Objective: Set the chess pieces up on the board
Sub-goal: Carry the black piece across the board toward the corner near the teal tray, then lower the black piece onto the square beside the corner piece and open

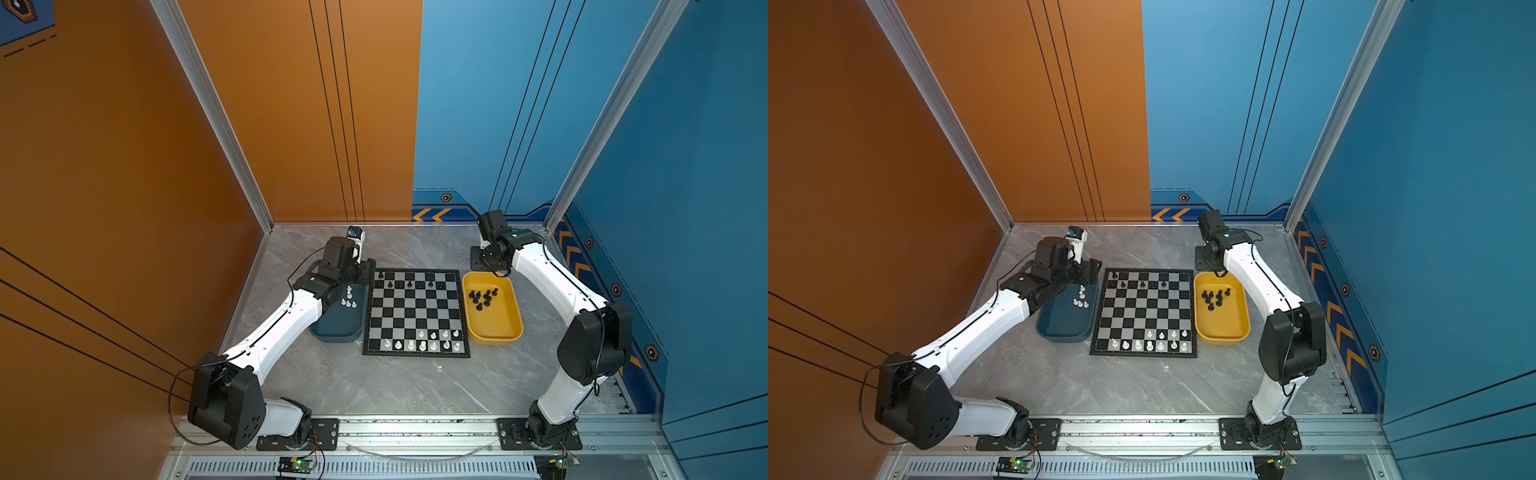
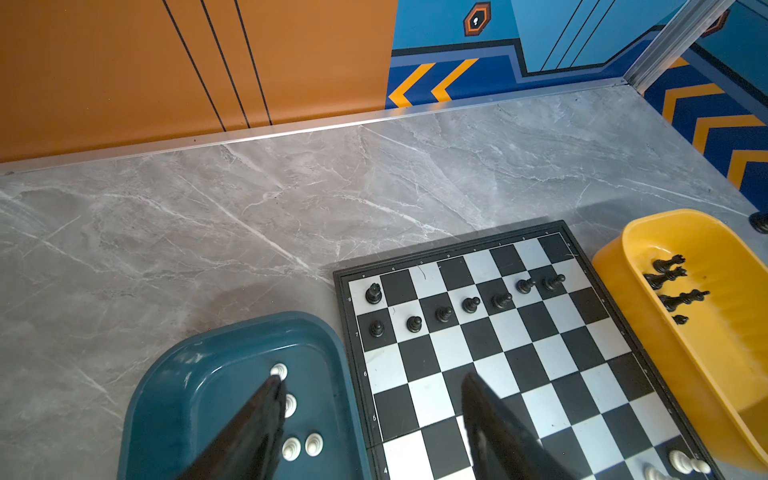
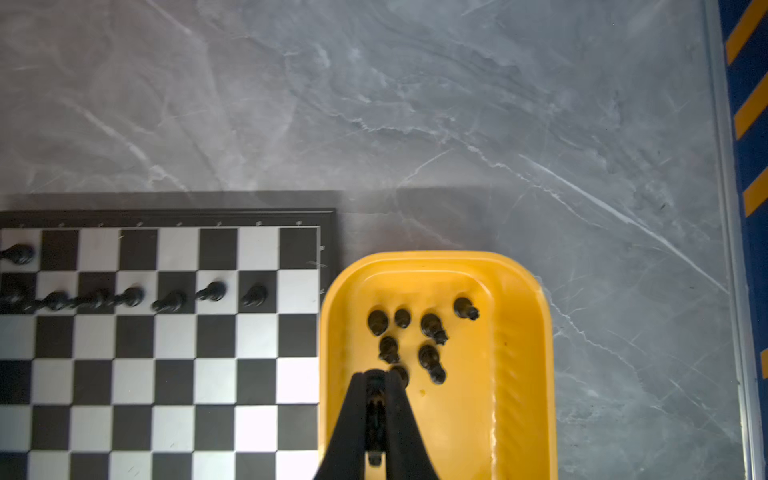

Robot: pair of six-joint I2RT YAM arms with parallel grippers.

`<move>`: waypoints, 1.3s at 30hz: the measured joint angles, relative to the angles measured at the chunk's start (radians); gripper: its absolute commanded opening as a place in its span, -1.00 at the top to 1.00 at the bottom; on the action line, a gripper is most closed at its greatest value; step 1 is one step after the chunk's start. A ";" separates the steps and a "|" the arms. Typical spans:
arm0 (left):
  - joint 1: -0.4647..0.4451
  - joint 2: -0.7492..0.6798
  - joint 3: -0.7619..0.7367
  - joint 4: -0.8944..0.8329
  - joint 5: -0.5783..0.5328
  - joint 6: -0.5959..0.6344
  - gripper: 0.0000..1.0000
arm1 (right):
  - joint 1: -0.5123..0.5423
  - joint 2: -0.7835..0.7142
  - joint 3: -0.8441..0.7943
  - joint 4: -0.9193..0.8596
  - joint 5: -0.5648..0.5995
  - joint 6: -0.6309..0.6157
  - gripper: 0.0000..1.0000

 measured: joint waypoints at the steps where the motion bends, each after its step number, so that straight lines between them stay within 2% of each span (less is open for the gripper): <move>1: 0.004 -0.008 -0.006 0.001 0.002 0.000 -0.38 | 0.039 0.011 0.029 -0.011 0.008 0.007 1.00; 5: 0.021 -0.050 -0.040 0.010 0.007 0.000 -0.38 | 0.149 0.091 0.149 -0.039 0.011 0.023 1.00; 10: 0.055 -0.107 -0.103 0.032 0.014 0.000 -0.39 | 0.255 0.275 0.336 -0.060 0.010 0.041 1.00; 18: 0.093 -0.148 -0.147 0.058 0.031 -0.005 -0.39 | 0.335 0.607 0.674 -0.114 0.003 0.066 1.00; 21: 0.102 -0.149 -0.152 0.060 0.037 -0.008 -0.39 | 0.347 0.687 0.764 -0.127 -0.002 0.071 1.00; 27: 0.119 -0.149 -0.159 0.066 0.045 -0.008 -0.40 | 0.373 0.765 0.856 -0.140 -0.008 0.090 1.00; 39: 0.141 -0.148 -0.160 0.082 0.068 -0.016 -0.40 | 0.383 0.824 0.864 -0.093 -0.015 0.115 1.00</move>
